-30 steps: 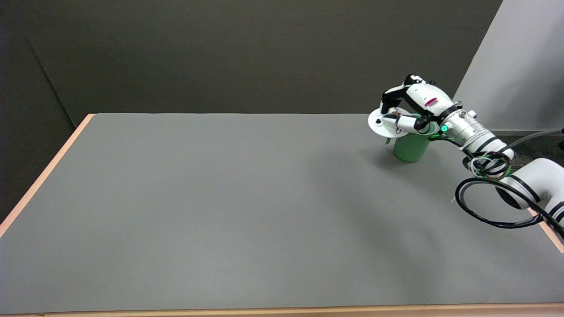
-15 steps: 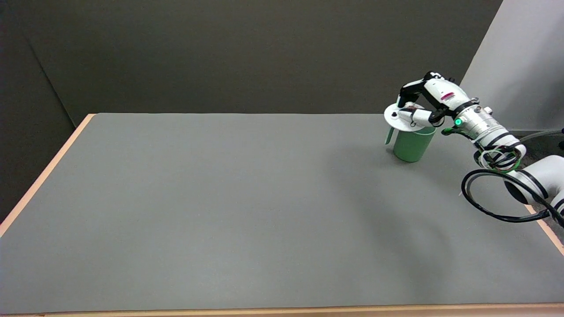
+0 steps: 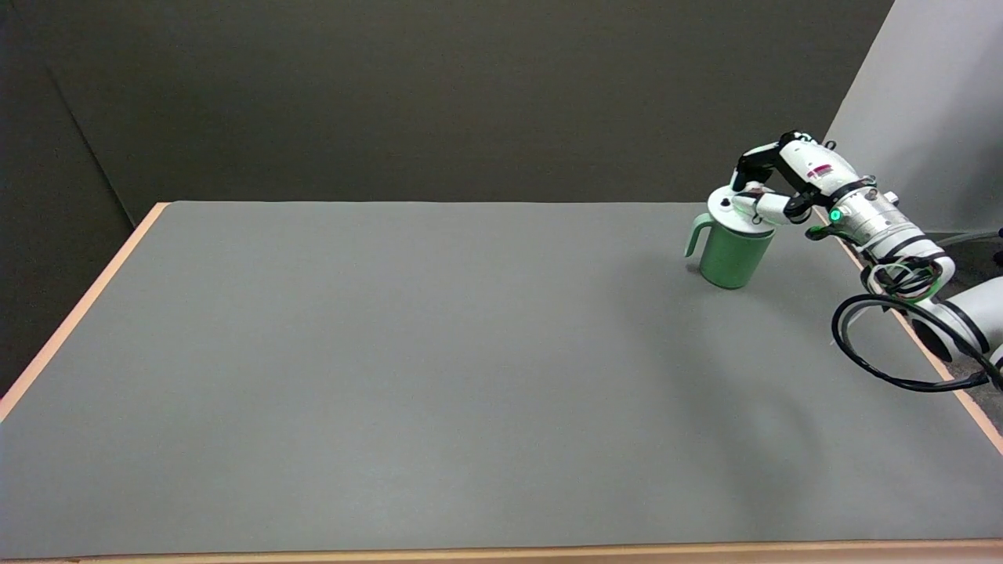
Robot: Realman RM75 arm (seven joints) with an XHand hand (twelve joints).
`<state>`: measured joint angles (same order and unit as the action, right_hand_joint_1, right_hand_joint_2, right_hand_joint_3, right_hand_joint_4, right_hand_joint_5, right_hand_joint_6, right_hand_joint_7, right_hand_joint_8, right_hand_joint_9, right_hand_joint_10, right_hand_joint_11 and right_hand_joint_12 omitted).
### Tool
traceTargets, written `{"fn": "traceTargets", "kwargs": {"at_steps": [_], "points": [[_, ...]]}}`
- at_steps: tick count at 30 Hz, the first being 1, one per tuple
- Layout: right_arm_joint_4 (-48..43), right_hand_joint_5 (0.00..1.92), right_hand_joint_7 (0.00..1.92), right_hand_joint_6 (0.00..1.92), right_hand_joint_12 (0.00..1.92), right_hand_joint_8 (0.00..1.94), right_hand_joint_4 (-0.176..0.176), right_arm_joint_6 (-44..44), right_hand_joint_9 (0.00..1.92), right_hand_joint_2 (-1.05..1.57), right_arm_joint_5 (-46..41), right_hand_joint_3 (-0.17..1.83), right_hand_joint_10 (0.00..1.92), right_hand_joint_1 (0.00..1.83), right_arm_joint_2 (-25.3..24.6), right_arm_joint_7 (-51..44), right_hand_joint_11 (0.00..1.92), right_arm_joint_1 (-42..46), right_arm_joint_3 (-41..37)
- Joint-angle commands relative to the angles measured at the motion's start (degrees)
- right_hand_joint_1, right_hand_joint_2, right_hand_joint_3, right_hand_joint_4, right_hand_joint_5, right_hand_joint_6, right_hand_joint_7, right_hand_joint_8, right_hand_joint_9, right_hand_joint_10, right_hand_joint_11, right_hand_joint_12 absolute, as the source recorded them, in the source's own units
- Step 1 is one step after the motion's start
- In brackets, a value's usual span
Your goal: Place the white cup lid onto the cup.
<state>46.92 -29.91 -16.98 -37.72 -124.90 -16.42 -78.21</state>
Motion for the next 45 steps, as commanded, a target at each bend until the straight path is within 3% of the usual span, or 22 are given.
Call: {"fn": "traceTargets", "kwargs": {"at_steps": [1,27,45], "points": [[-3.3,0.83,0.86,1.14,1.58,1.26,0.02,0.8,0.61,1.12,-1.2,0.13,1.06,1.18,0.3,0.3,0.0,-0.8,0.2],[-1.8,0.83,0.85,1.15,1.54,1.27,0.021,0.4,0.61,1.13,-10.0,0.13,1.05,1.18,0.2,-0.1,0.0,-0.9,3.0],[-1.4,0.83,0.85,1.15,1.5,1.27,0.02,0.8,0.61,1.13,-10.1,0.13,1.05,1.18,0.1,-0.2,0.0,-0.5,3.9]]}}
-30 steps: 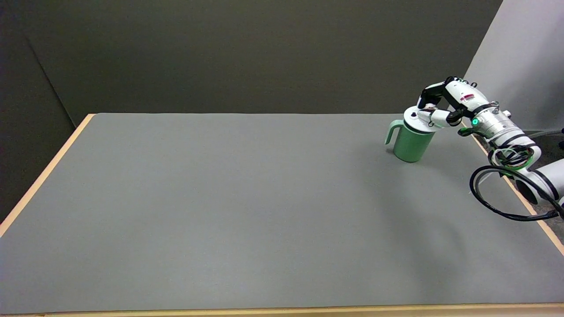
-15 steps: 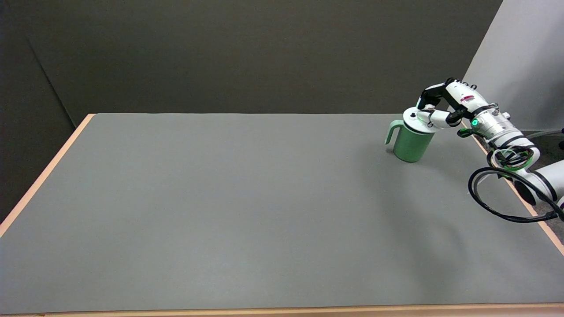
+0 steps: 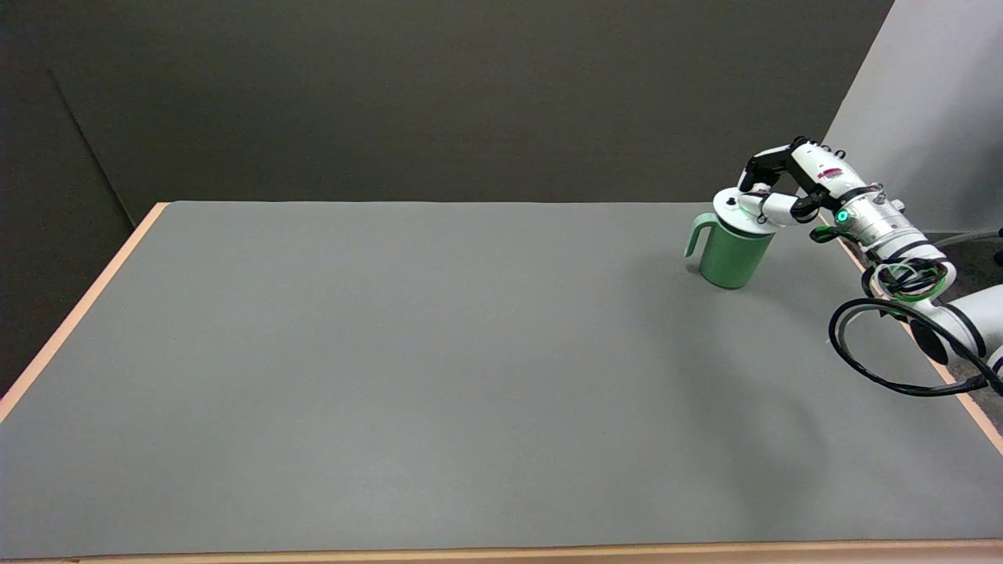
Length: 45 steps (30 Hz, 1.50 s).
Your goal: Place the white cup lid onto the cup.
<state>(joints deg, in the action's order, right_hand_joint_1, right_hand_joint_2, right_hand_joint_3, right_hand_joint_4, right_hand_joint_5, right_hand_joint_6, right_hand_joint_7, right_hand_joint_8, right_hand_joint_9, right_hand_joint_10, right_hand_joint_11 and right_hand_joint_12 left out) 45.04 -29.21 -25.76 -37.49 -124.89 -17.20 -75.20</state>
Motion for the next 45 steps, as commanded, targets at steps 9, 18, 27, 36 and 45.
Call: {"fn": "traceTargets", "kwargs": {"at_steps": [9,18,27,36,45], "points": [[0.1,0.83,0.85,1.15,1.49,1.27,0.02,0.1,0.6,1.12,-1.3,0.14,1.05,1.18,-0.1,-0.2,0.0,0.7,0.9],[0.0,0.83,0.85,1.14,1.47,1.27,0.02,0.1,0.61,1.12,-1.3,0.14,1.05,1.18,-0.1,-0.2,0.0,1.1,0.9],[0.0,0.79,0.83,1.27,1.3,1.24,0.04,-0.3,0.62,1.16,-2.6,0.09,0.85,1.16,-0.1,-0.7,0.0,1.5,0.9],[0.5,0.78,0.83,0.22,1.1,0.23,0.01,-0.8,0.67,0.85,-2.6,0.72,0.52,1.0,-0.1,-0.7,0.0,1.5,0.4],[1.8,0.69,0.77,0.17,0.95,0.19,0.001,-2.8,0.67,0.8,-2.6,0.76,0.48,0.95,-0.1,-0.7,0.0,1.8,-1.7]]}}
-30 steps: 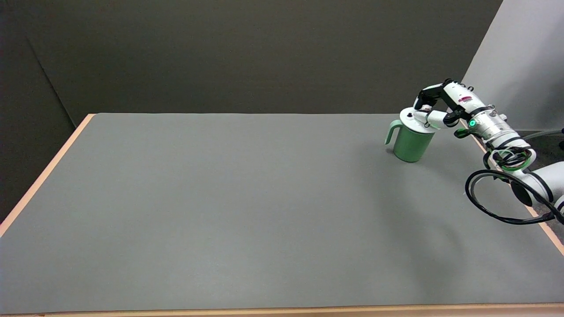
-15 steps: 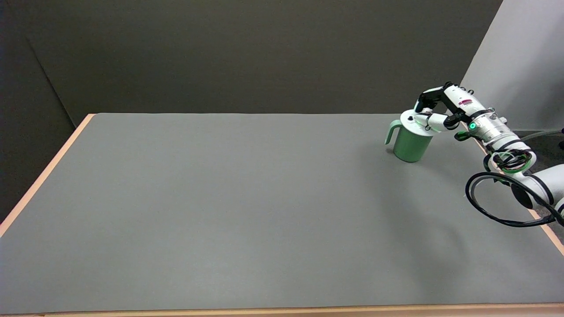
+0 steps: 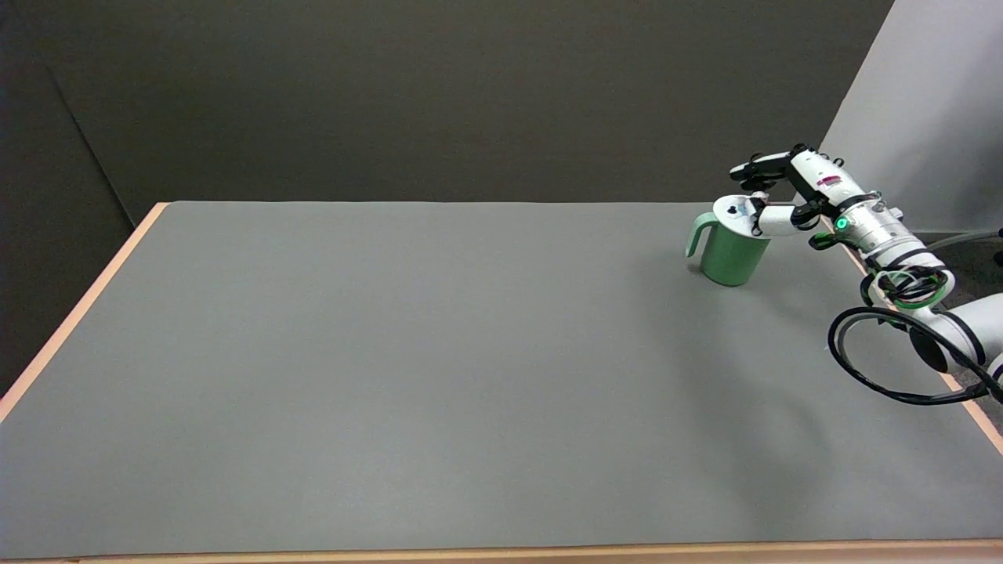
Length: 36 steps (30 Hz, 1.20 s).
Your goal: Place the white cup lid onto the cup.
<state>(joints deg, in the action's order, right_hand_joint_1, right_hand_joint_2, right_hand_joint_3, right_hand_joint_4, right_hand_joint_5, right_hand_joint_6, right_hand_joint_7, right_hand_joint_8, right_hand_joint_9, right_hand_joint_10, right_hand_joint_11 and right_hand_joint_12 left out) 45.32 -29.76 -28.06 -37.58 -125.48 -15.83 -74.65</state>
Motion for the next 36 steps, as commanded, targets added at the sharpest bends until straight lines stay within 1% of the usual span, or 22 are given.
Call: {"fn": "traceTargets", "kwargs": {"at_steps": [1,3,8,10,12,16,17,21,27,30,36], "points": [[1.9,0.68,0.77,0.17,0.94,0.19,0.002,-2.3,0.66,0.79,-0.3,0.76,0.48,0.95,0.0,-0.1,0.0,0.5,-2.9],[2.5,0.6,0.74,0.17,0.91,0.19,-0.003,-2.6,0.64,0.75,-0.3,0.79,0.48,0.93,0.1,-0.1,0.0,0.8,-4.2],[3.9,0.56,0.7,0.16,0.9,0.18,-0.009,-2.8,0.64,0.7,-0.3,0.83,0.43,0.9,0.2,-0.1,0.0,1.8,-7.9],[4.3,0.56,0.69,0.16,0.91,0.18,-0.007,-2.8,0.64,0.7,-0.3,0.83,0.41,0.9,0.5,-0.1,0.0,2.6,-9.0],[5.1,0.59,0.69,0.16,0.93,0.18,0.005,-2.5,0.65,0.7,-0.3,0.83,0.39,0.89,1.0,-0.1,0.0,3.8,-10.5],[6.7,0.62,0.69,0.17,1.07,0.18,0.019,-1.9,0.7,0.69,-0.1,0.86,0.26,0.87,1.7,-0.1,0.0,7.1,-14.1],[6.9,0.63,0.69,0.18,1.1,0.18,0.022,-1.9,0.69,0.68,0.0,0.94,0.26,0.82,1.8,-0.1,0.0,7.9,-15.5],[7.0,0.67,0.69,0.18,1.09,0.16,0.037,-2.2,0.69,0.68,0.2,0.95,0.22,0.79,1.9,-0.2,0.01,10.7,-20.2],[6.7,0.69,0.7,0.19,1.07,0.16,0.043,-2.7,0.69,0.68,0.4,0.95,0.22,0.79,1.9,-1.0,0.04,14.1,-26.9],[6.1,0.7,0.7,0.19,1.07,0.16,0.042,-2.9,0.69,0.7,0.5,0.96,0.22,0.79,1.8,-1.3,0.04,15.1,-28.9],[0.9,0.71,0.71,0.19,1.06,0.16,0.041,-6.4,0.7,0.73,-0.1,0.96,0.21,0.82,1.6,-1.6,0.06,15.8,-31.9]]}}
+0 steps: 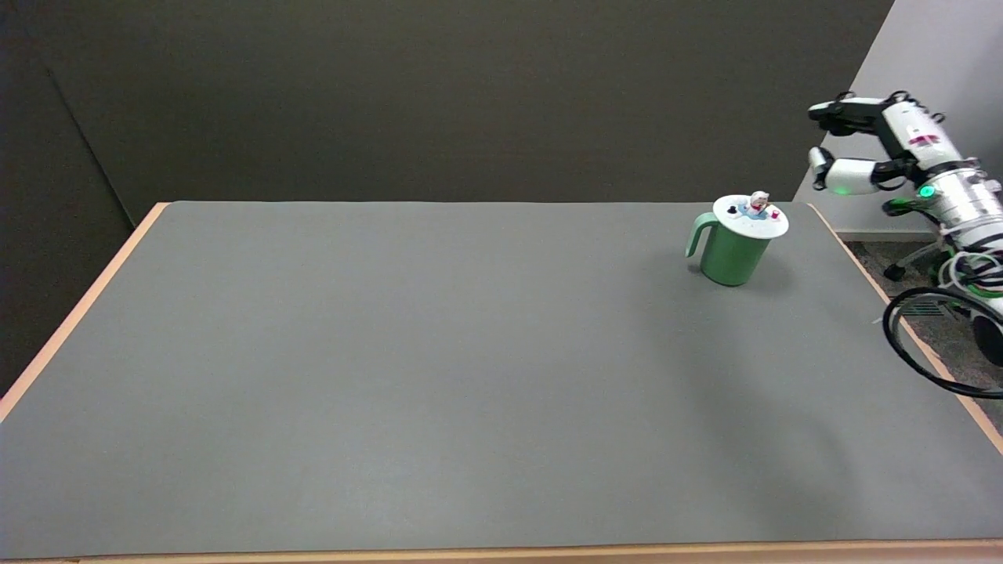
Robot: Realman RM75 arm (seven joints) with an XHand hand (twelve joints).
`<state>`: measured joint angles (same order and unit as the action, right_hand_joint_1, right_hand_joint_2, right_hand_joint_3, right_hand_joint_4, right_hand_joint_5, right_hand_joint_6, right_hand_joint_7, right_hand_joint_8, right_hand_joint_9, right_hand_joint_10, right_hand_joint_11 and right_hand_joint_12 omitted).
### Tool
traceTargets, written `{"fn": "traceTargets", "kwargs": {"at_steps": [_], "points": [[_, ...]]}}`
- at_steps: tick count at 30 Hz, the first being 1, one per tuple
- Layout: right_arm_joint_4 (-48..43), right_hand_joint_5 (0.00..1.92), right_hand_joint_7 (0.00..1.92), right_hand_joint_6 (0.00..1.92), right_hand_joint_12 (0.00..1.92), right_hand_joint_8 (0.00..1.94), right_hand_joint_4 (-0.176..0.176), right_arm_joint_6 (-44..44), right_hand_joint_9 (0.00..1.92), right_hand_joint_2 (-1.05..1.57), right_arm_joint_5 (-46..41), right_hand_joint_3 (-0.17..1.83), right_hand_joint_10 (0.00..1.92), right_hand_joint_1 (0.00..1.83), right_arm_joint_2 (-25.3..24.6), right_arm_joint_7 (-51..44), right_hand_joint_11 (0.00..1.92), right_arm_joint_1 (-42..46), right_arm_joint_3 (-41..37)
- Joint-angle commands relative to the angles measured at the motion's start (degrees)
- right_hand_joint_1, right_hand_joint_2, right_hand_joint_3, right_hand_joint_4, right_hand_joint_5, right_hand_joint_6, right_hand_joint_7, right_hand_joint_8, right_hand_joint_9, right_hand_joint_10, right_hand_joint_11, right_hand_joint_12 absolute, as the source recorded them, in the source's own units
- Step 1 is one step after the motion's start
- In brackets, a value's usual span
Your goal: Place the white cup lid onto the cup.
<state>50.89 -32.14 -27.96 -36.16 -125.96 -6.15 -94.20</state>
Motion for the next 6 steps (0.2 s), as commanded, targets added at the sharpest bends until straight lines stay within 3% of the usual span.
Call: {"fn": "traceTargets", "kwargs": {"at_steps": [1,6], "points": [[-5.8,0.71,0.71,0.19,1.06,0.16,0.041,-4.7,0.7,0.73,-0.2,0.96,0.21,0.82,0.2,-1.1,0.06,6.2,-12.6],[-9.6,0.72,0.71,0.19,1.05,0.16,0.038,-7.4,0.71,0.75,-0.2,0.96,0.21,0.82,0.5,-1.1,0.07,5.8,-13.4]]}}
